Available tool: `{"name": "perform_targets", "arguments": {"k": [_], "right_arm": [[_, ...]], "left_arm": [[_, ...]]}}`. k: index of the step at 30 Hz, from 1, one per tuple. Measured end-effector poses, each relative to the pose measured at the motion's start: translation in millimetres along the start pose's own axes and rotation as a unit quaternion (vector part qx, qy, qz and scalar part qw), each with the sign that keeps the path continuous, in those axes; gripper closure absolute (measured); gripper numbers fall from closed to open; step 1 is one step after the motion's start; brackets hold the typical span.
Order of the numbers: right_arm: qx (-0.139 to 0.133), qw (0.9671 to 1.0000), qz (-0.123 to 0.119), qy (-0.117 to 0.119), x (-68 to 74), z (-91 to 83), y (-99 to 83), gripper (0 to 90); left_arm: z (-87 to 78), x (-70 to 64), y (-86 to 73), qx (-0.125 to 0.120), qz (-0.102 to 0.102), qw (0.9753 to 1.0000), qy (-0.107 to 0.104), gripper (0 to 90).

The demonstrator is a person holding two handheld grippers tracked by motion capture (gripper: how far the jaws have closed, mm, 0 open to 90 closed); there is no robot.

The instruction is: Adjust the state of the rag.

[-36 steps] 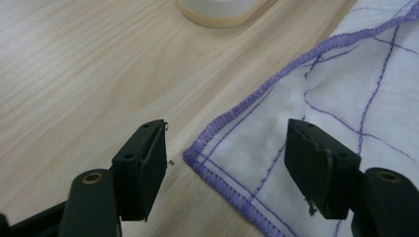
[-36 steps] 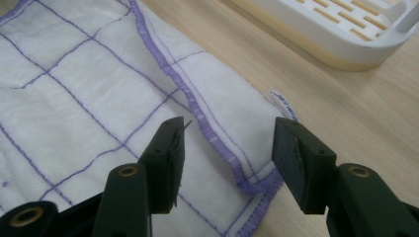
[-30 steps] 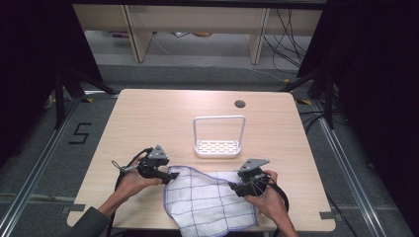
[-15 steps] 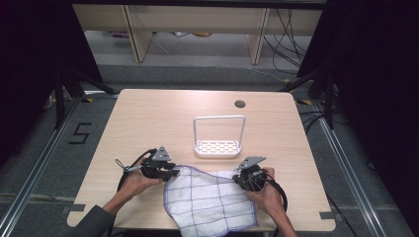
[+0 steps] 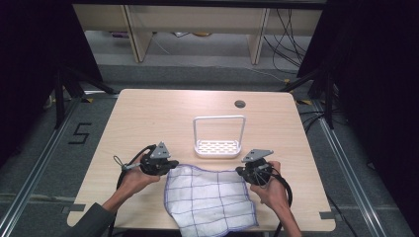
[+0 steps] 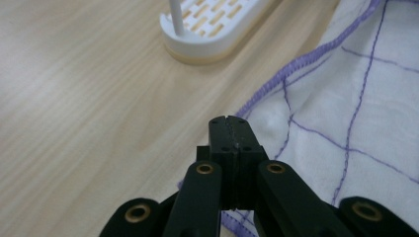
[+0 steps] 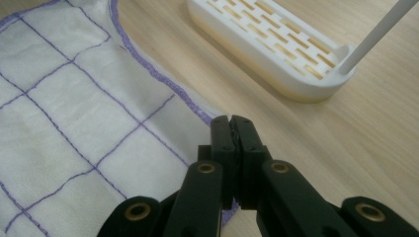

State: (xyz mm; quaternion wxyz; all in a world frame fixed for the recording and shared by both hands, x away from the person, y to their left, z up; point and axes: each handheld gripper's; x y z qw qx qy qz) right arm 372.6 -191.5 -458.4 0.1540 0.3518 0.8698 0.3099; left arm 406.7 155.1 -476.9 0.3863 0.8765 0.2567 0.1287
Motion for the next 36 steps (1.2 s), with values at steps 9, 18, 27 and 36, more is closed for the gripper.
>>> {"name": "perform_targets", "arguments": {"k": [9, 18, 27, 36], "right_arm": [[-0.008, 0.9999, -0.013, -0.002, -2.1, -0.7, 12.1, 89.6], [-0.001, 1.0, -0.004, 0.004, -8.0, -10.1, 13.8, 89.6], [-0.011, 0.9999, 0.003, 0.002, -8.7, -12.2, 15.4, 89.6], [-0.011, 0.9999, 0.003, -0.002, -13.2, -16.7, 15.2, 89.6]], "left_arm": [[10.8, 7.8, 5.5, 0.01, 0.008, 0.9996, -0.025, 70.4], [32.6, 4.5, 3.3, 0.025, -0.005, 0.9975, -0.066, 39.7], [47.0, 5.8, 2.6, 0.013, 0.017, 0.9935, -0.111, 67.3], [34.1, 3.7, 9.7, 0.0, 0.026, 0.9949, -0.098, 88.3]]}}
Point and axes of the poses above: each handheld gripper's, and its own axes: z roughly forward along the jaws, y roughly out of its top, x roughly to its left, and after that the axes turned 2 degrees about -y, right-handed
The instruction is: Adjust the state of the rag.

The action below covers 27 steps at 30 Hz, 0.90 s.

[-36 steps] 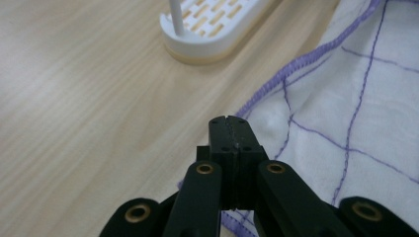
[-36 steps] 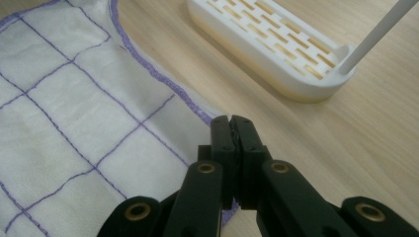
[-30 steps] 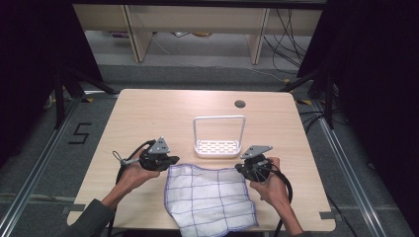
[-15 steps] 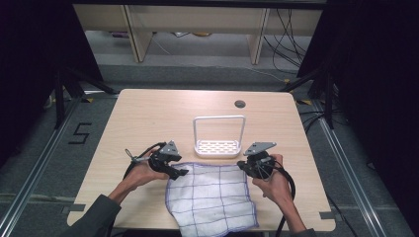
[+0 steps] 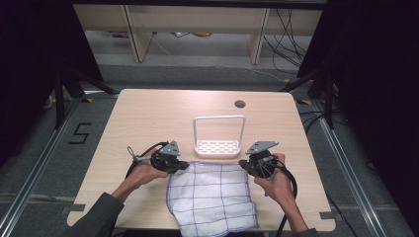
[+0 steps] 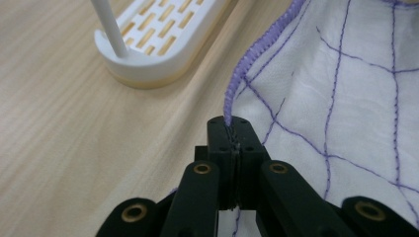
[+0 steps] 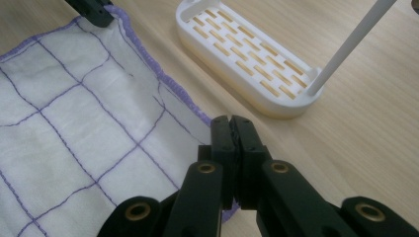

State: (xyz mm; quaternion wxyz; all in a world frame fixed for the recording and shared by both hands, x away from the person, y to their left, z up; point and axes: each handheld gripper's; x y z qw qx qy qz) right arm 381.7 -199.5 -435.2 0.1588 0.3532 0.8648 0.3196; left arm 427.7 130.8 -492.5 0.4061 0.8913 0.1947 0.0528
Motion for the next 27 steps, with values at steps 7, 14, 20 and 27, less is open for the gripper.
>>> {"name": "perform_targets", "arguments": {"k": [7, 14, 20, 27], "right_arm": [[-0.014, 0.9998, 0.009, -0.009, -2.6, -10.0, 5.7, 89.6], [-0.036, 0.999, -0.005, -0.025, -9.7, -38.7, 25.7, 89.6], [-0.056, 0.9976, -0.021, -0.034, -11.8, -50.2, 28.4, 89.6], [-0.046, 0.9981, -0.031, -0.028, 8.6, -52.4, 0.6, 89.6]], "left_arm": [[-22.2, -3.5, 17.3, -0.018, 0.016, 0.9994, 0.026, 88.5], [-52.0, -7.9, 50.5, -0.059, 0.037, 0.9962, 0.052, 88.5], [-56.4, -20.2, 55.7, -0.042, 0.063, 0.9955, 0.057, 88.5], [-56.3, -59.4, 25.2, -0.028, 0.075, 0.9962, 0.035, 88.5]]}}
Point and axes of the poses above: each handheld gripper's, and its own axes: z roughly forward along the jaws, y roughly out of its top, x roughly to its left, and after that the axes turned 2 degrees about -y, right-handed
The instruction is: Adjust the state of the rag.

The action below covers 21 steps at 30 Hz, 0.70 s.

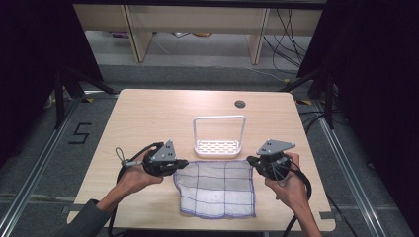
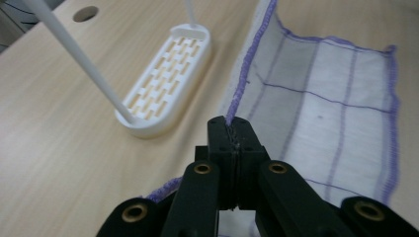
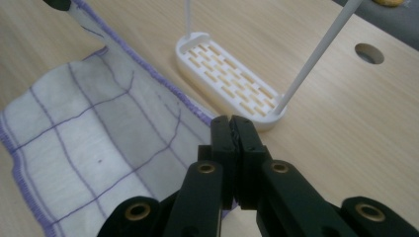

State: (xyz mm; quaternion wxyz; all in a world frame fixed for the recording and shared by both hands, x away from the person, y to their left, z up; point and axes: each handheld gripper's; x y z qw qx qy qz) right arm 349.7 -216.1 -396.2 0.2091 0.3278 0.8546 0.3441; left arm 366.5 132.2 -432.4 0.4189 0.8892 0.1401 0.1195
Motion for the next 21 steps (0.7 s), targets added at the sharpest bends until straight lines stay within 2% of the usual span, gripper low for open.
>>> {"name": "perform_targets", "arguments": {"k": [1, 2, 3, 4, 6, 7, 10, 11, 13, 14, 16, 18, 19, 20, 21], "right_arm": [[-0.003, 1.0, -0.003, 0.003, 8.4, -4.1, -7.8, 89.6], [-0.002, 1.0, -0.006, 0.003, 13.3, -6.7, -11.5, 89.6], [0.001, 1.0, -0.007, 0.006, 18.5, -9.1, -15.2, 89.6], [0.004, 0.9999, -0.008, 0.005, 23.7, -11.1, -19.0, 89.6], [0.004, 0.9999, -0.013, 0.006, 31.7, -13.6, -26.9, 89.6], [0.007, 0.9999, -0.013, 0.008, 35.7, -14.7, -31.3, 89.6], [0.014, 0.9998, -0.01, 0.012, 44.2, -14.9, -40.5, 89.6], [0.024, 0.9994, -0.004, 0.023, 50.2, -12.7, -50.5, 89.6], [0.032, 0.9991, 0.002, 0.029, 54.3, -10.5, -57.1, 89.5], [0.033, 0.9991, 0.002, 0.028, 56.3, -8.9, -61.1, 89.5], [0.038, 0.9987, 0.005, 0.033, 59.5, -7.6, -67.7, 89.6], [0.044, 0.9982, 0.013, 0.038, 64.0, -7.1, -74.5, 89.5], [0.048, 0.998, 0.014, 0.039, 65.9, -6.9, -77.1, 89.5], [0.048, 0.998, 0.014, 0.039, 65.9, -6.9, -77.1, 89.5], [0.057, 0.9976, 0.004, 0.039, 68.5, -4.6, -83.1, 89.5]], "left_arm": [[-1.7, -7.5, -3.1, -0.004, 0.0, 1.0, -0.006, 88.5], [-3.4, -20.6, -9.0, -0.002, 0.002, 0.9999, -0.014, 88.5], [-3.4, -20.6, -9.0, -0.002, 0.002, 0.9999, -0.014, 88.5], [-3.4, -31.7, -15.2, 0.001, 0.008, 0.9997, -0.021, 88.4], [-2.2, -40.6, -22.7, 0.003, 0.009, 0.9995, -0.03, 88.4], [-0.9, -44.5, -26.8, 0.001, -0.001, 0.9993, -0.037, 88.3], [1.4, -50.8, -34.4, 0.012, 0.0, 0.9991, -0.04, 88.3], [4.6, -56.0, -39.3, 0.026, 0.004, 0.9984, -0.05, 88.2], [7.6, -61.0, -43.1, 0.034, 0.007, 0.9981, -0.051, 88.1], [9.7, -64.0, -45.0, 0.028, 0.0, 0.9981, -0.054, 88.1], [10.8, -67.1, -47.4, 0.035, 0.002, 0.9976, -0.06, 88.0], [13.6, -70.2, -50.5, 0.047, 0.014, 0.9969, -0.061, 87.8], [15.8, -72.7, -52.2, 0.05, 0.01, 0.9965, -0.066, 87.7], [15.8, -72.7, -52.2, 0.05, 0.01, 0.9965, -0.066, 87.5], [20.4, -77.2, -54.8, 0.056, 0.015, 0.9958, -0.071, 87.4]]}}
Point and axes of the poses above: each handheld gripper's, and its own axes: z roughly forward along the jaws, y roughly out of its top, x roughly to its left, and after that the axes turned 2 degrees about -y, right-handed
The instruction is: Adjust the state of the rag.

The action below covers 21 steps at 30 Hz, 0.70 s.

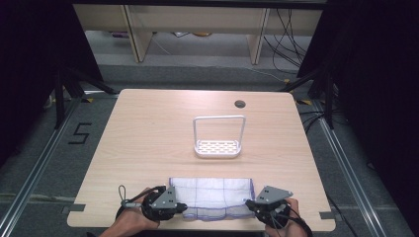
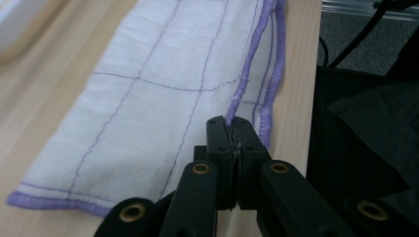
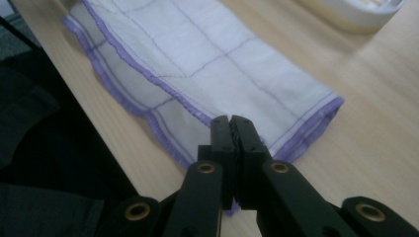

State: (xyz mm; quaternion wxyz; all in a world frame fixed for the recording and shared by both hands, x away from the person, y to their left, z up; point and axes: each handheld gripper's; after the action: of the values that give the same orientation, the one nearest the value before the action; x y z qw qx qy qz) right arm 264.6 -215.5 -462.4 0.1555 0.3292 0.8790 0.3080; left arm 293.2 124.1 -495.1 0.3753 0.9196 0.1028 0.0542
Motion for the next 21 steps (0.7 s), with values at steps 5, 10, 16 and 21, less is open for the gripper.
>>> {"name": "perform_targets", "arguments": {"k": [5, 10, 16, 21], "right_arm": [[0.015, 0.9999, 0.002, 0.001, 3.2, 9.4, -9.7, 89.3], [0.005, 0.9995, 0.029, 0.012, 0.7, 10.3, -15.7, 72.6], [-0.032, 0.9963, 0.079, -0.011, -10.6, -9.9, -16.1, 51.6], [-0.032, 0.991, 0.126, -0.033, -17.6, -8.1, -18.3, 45.3]], "left_arm": [[7.0, -6.0, -0.7, 0.017, 0.011, 0.9997, -0.01, 84.0], [-0.4, -4.7, 2.1, -0.014, -0.024, 0.9987, -0.043, 64.8], [-16.0, 21.5, 5.8, -0.048, -0.056, 0.9972, -0.005, 45.9], [-20.1, 57.3, 6.9, -0.04, -0.087, 0.9946, 0.04, 43.0]]}}
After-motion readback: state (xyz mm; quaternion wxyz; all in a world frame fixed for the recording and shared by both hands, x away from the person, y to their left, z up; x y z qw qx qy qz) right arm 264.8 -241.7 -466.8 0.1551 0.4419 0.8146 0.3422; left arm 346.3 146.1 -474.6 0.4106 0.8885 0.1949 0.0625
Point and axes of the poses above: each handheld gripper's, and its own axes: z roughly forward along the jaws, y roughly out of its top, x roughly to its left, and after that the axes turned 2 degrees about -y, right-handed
